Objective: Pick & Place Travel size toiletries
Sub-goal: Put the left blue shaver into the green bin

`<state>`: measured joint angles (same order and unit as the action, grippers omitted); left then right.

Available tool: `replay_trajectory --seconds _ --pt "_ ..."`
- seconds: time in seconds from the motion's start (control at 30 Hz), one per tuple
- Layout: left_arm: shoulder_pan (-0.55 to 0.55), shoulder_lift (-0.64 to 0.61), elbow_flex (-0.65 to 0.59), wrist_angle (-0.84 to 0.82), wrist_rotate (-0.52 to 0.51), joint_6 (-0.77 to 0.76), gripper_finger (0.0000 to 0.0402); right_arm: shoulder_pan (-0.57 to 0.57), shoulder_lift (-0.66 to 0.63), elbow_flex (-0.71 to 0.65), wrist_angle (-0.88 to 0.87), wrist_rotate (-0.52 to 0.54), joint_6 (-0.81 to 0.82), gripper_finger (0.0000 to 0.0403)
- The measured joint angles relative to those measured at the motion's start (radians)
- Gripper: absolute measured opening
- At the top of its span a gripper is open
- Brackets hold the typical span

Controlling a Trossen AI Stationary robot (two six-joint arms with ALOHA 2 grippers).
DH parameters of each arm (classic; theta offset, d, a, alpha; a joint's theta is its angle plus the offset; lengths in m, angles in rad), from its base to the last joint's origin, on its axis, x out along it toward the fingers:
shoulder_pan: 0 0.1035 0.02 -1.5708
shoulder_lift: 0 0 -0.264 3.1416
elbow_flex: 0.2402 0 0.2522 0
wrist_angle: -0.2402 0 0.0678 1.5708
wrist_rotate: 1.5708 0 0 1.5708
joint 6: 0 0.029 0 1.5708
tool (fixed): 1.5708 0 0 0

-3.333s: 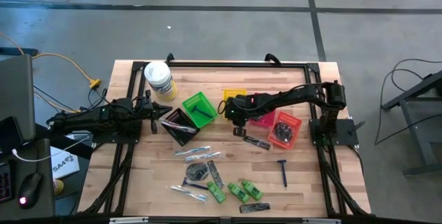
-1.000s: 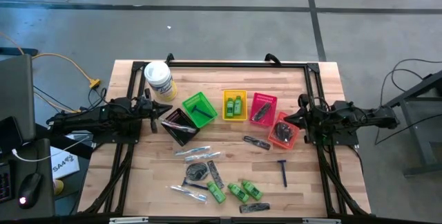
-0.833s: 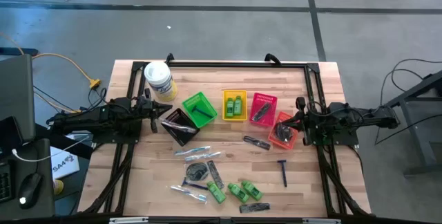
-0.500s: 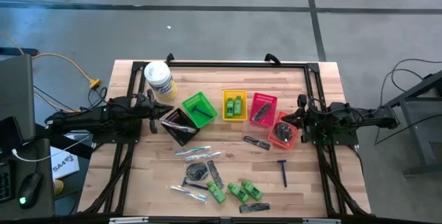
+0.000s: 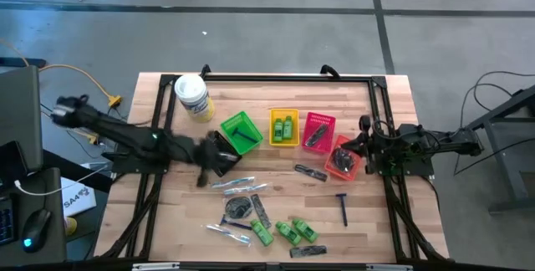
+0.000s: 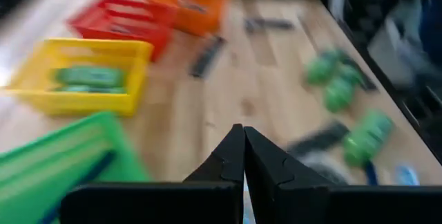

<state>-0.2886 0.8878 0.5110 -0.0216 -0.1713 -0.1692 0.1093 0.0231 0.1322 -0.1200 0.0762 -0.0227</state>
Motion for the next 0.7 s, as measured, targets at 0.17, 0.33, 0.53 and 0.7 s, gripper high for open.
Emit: replay_trajectory --seconds 0.17,0.33,0.53,0.7 --pt "-0.203 0.291 0.216 -0.104 -0.114 -0.071 0.0000 0.000 0.000 0.000 0.000 -0.034 0.030 0.0003" --pt "-0.314 0.523 0.414 -0.213 -0.128 -0.214 0.0012 0.000 0.000 0.000 0.000 -0.034 0.051 0.0004" --pt "-0.397 0.748 0.581 -0.248 -0.100 -0.225 0.0090 0.000 0.000 0.000 0.005 -0.029 0.022 0.0005" --pt "-0.399 0.878 0.683 -0.274 -0.059 -0.319 0.0145 0.000 0.000 0.000 0.004 -0.029 0.022 0.0005"
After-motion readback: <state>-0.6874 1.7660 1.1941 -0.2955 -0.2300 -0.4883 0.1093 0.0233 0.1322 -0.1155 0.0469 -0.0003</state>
